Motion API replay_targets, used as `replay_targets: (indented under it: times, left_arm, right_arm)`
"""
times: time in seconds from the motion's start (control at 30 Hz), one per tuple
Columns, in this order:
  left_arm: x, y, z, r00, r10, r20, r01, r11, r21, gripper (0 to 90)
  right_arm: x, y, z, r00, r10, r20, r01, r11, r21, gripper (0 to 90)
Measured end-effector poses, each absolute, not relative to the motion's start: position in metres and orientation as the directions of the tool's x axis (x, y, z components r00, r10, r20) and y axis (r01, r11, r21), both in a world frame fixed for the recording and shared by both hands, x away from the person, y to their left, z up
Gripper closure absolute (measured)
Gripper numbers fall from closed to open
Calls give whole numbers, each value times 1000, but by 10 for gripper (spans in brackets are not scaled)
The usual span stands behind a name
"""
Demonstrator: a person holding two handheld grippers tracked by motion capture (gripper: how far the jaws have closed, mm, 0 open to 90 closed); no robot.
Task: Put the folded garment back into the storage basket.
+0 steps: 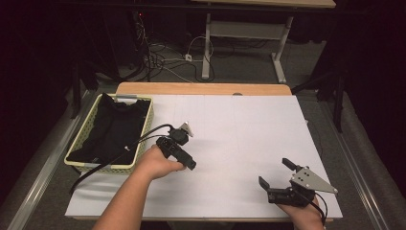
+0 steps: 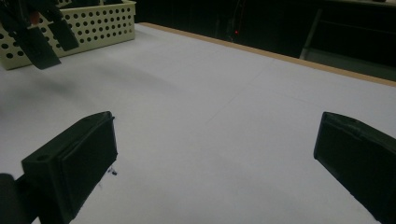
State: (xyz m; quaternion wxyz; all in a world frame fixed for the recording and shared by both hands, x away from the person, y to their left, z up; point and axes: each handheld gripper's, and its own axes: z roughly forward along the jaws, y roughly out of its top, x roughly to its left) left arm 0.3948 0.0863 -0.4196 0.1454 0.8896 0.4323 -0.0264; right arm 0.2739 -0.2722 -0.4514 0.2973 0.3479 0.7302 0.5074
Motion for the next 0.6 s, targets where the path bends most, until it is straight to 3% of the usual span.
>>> replay_targets:
  times: [0.33,0.6]
  left_arm:
    - [372,96,-454,685,714,-147,643,-497,582,0]
    - [347,117,-465,727,664,-178,487,-315,814,0]
  right_arm:
    - [275,-273,-457,-576,813,-83,220,252,942,1]
    - [275,-272,-463,-580,810,-89,222,262,939,1]
